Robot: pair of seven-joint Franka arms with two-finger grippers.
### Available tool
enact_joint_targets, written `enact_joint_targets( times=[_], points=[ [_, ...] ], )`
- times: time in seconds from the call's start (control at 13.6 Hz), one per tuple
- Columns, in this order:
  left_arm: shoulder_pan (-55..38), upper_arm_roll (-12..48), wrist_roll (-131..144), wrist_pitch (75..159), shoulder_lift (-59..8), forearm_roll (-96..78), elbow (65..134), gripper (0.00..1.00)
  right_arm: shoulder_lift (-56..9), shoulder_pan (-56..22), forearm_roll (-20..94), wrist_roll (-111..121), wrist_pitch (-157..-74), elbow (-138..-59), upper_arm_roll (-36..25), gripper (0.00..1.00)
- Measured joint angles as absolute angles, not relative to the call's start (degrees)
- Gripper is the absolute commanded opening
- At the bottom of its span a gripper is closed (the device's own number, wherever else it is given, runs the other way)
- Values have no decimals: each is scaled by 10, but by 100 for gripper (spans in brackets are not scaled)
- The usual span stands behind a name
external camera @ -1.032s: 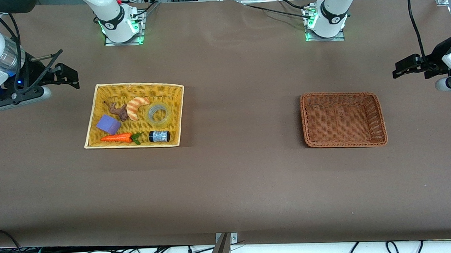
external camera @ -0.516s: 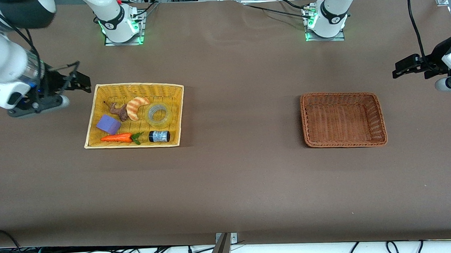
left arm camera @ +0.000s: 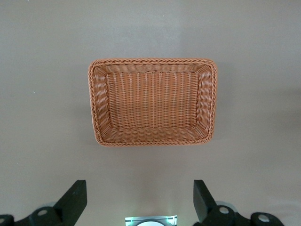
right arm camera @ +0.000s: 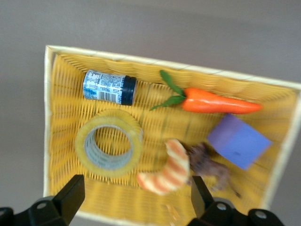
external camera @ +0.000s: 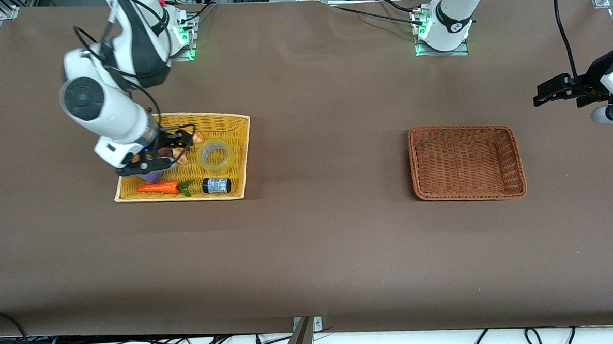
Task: Transfer tape with both arms
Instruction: 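Reach the right gripper down to the tape roll in the yellow tray, then grasp the tape roll with the right gripper while the left gripper approaches the basket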
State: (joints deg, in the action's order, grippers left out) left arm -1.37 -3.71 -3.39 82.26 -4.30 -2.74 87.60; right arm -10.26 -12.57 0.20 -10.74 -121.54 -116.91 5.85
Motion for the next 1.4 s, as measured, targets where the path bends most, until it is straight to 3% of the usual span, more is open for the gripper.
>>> enact_joint_targets(
  times=[0.44,0.52,0.59,0.81,0.88,0.96,1.03,1.11,1.4],
  points=[
    [-14,-37,-34,823,-44,-27,876,100,-198,-127,2,-116,-1355,-1202,58,94],
    [-14,-37,-34,823,-45,-27,876,100,-213,-127,2,-119,-1368,-1202,58,88],
    [-14,-37,-34,823,-45,-27,876,100,-226,-127,2,-120,-1377,-1202,58,75],
    [-14,-37,-34,823,-45,-27,876,100,-236,-128,2,-131,-1388,-1200,60,27],
    [-14,-37,-34,823,-46,-27,876,100,-236,-128,2,-135,-1388,-1200,61,22],
    [-14,-37,-34,824,-49,-27,876,100,-236,-128,2,-136,-1388,-1200,61,26],
    [-14,-37,-34,830,-55,-27,876,100,-236,-128,2,-138,-1388,-1201,61,52],
    [-14,-37,-34,840,-62,-27,876,100,-237,-128,2,-142,-1387,-1201,60,66],
    [-14,-36,-34,846,-85,-27,877,100,-237,-128,2,-161,-1384,-1207,64,77]
  ],
)
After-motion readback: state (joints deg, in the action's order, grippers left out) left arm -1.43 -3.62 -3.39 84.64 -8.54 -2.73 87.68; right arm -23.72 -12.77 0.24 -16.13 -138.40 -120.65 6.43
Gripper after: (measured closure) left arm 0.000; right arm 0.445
